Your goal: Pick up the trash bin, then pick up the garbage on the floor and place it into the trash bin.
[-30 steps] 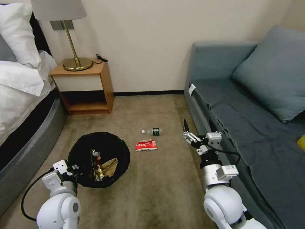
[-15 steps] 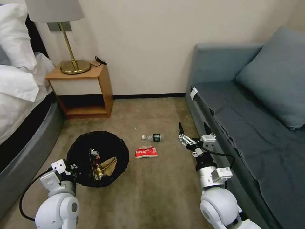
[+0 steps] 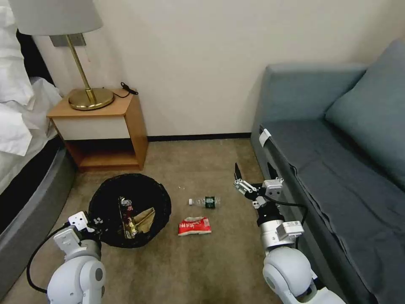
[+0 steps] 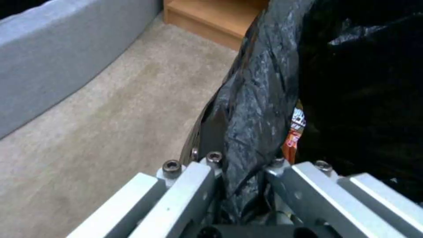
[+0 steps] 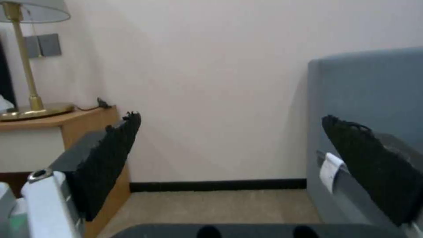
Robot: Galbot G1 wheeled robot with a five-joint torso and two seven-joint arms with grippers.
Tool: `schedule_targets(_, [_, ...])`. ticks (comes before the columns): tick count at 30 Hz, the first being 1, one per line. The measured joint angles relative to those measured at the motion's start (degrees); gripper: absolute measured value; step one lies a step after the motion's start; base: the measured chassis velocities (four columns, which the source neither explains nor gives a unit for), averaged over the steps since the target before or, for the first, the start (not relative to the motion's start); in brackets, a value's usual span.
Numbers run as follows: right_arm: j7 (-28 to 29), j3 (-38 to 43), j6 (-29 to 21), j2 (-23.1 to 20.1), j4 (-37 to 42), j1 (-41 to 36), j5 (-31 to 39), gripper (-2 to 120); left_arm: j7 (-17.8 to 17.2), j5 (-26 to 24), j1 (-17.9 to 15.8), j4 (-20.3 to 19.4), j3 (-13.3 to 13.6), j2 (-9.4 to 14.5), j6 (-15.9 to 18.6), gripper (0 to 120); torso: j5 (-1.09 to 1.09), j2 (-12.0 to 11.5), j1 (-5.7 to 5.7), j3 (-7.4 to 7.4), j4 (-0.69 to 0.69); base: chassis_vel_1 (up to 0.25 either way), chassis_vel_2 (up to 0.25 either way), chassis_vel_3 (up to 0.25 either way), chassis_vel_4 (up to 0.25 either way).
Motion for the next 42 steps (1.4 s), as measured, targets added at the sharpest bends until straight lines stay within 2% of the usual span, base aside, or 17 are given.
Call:
schedule_targets(4, [-1.7,-0.9,1.4,-0.9,-1.7,2.0,-0.1,100,0.0,-0.2,-0.1,0.0,0.0,0.0,0.0,2,-0.01,0.0,0.0,0.0,-0.01,-0.101,0.089,0.089,-0.092])
schedule_targets(8, [-5.8,-6.1,1.8,-5.4,-6.6,10.6,5.2,100,0.1,-0.3,-0.2,0.1,0.0,0.0,0.0,2,-0.01,0.0,0.0,0.0,0.0,-0.03,0.026,0.025,-0.017])
schedule_targets(9, [-5.8,-6.1,1.8,-5.4,-6.6,10.6,5.2,100,0.1,-0.3,-0.2,0.1,0.0,0.0,0.0,2,-0.01,0.0,0.0,0.0,0.0,0.0,0.0,0.0,0.0])
schedule_targets(13, [-10.1,-16.7,-0.5,-10.7,-13.7,22.2,12.1,100,0.2,-0.5,-0.1,-1.0,0.0,0.3,0.0,2,0.0,0.0,0.0,0.0,0.0,0.0,0.0,0.0,0.0])
schedule_targets(14, [-10.1,-16.7,-0.5,-10.7,-13.7,22.2,12.1,100,0.2,-0.5,-0.1,-1.0,0.0,0.3,0.0,2,0.0,0.0,0.0,0.0,0.0,0.0,0.0,0.0,0.0])
schedule_targets(18, [-19.0,-30.9,0.3,-13.1,-23.5,37.3,16.1,100,0.3,-0.7,0.2,-2.2,0.0,0.4,0.1,2,-0.02,0.0,0.0,0.0,0.02,0.0,0.0,0.0,0.0])
schedule_targets(19, [-21.0,-34.3,0.5,-13.1,-26.5,40.3,16.3,100,0.4,-0.7,0.3,-2.3,0.0,0.4,0.0,2,-0.01,0.0,0.0,0.0,0.02,0.0,0.0,0.0,0.0])
schedule_targets(20, [-21.0,-34.3,0.5,-13.1,-26.5,40.3,16.3,100,0.4,-0.7,0.3,-2.3,0.0,0.4,0.0,2,-0.01,0.0,0.0,0.0,0.02,0.0,0.0,0.0,0.0])
schedule_targets(22, [-25.4,-40.4,1.5,-12.6,-31.8,44.9,17.0,100,0.4,-0.7,0.4,-2.4,-0.2,0.3,-0.1,2,-0.02,0.0,0.0,0.0,0.02,0.0,0.0,0.0,0.0])
schedule_targets(24, [-32.4,-46.2,1.8,-11.8,-36.9,48.9,18.3,100,0.5,-0.9,0.6,-2.5,-0.4,0.2,-0.2,2,0.01,0.0,0.0,0.0,0.0,0.0,0.0,0.0,0.0])
schedule_targets(25, [-32.4,-46.2,1.8,-11.8,-36.9,48.9,18.3,100,0.5,-0.9,0.6,-2.5,-0.4,0.2,-0.2,2,0.01,0.0,0.0,0.0,0.0,0.0,0.0,0.0,0.0])
schedule_targets(27, [-38.0,-50.7,2.0,-10.6,-41.5,52.4,18.7,100,0.5,-0.9,0.7,-2.5,-0.6,0.2,-0.3,2,-0.03,0.0,0.0,0.0,-0.01,0.0,0.0,0.0,0.0])
schedule_targets(31, [-44.5,-56.8,2.6,-8.1,-49.0,57.0,18.9,96,0.5,-0.9,0.8,-2.6,-0.7,0.2,-0.4,2,-0.01,0.0,0.0,0.0,0.0,0.0,0.0,0.0,0.0])
schedule_targets(33, [-49.8,-61.3,3.8,-5.4,-54.9,60.1,19.1,88,0.5,-0.9,0.9,-2.6,-0.7,0.0,-0.5,2,0.0,0.0,0.0,0.0,0.0,0.0,0.0,0.0,0.0])
schedule_targets(35, [-51.9,-62.5,4.2,-4.4,-57.1,60.9,19.0,87,0.5,-0.8,1.0,-2.6,-0.7,0.0,-0.6,2,-0.01,0.0,0.0,0.0,0.0,0.0,0.0,0.0,0.0])
schedule_targets(37, [-53.9,-64.5,4.8,-2.8,-59.7,61.9,19.1,92,0.5,-0.7,1.0,-2.6,-0.7,0.0,-0.6,2,-0.02,0.0,0.0,0.0,0.0,0.0,0.0,0.0,0.0])
schedule_targets(42, [-54.6,-67.6,5.8,0.4,-63.9,62.5,19.0,100,0.5,-0.6,1.0,-2.6,-0.7,0.0,-0.7,2,-0.02,0.0,0.0,0.0,-0.01,0.0,0.0,0.0,0.0])
